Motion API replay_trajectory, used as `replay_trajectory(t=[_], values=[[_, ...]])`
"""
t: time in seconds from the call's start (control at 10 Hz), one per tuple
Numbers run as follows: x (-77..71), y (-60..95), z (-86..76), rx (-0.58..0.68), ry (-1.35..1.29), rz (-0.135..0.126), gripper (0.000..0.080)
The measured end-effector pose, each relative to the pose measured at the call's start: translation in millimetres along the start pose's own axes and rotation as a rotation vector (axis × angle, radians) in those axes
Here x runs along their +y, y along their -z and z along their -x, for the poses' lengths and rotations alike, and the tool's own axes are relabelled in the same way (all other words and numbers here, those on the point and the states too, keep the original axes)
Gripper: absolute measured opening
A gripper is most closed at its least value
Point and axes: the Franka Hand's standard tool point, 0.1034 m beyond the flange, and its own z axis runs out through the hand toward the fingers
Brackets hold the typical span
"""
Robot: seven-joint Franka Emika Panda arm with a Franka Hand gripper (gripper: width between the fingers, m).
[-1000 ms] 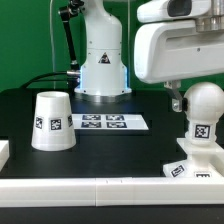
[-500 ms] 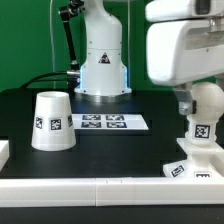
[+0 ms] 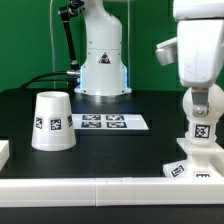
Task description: Assemble lamp
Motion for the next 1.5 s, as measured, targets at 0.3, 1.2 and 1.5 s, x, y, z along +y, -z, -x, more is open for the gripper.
replay_trajectory(t=[0.3,1.2,1.5], values=[[-0.8,-2.2,-0.2,-0.022,0.170,0.007,0.0698],[0.3,-4.5,6.4,-0.031,0.035,0.011,0.0576],[-0.2,-5.1,6.1,-0.020,-0.241,0.013,0.0577]])
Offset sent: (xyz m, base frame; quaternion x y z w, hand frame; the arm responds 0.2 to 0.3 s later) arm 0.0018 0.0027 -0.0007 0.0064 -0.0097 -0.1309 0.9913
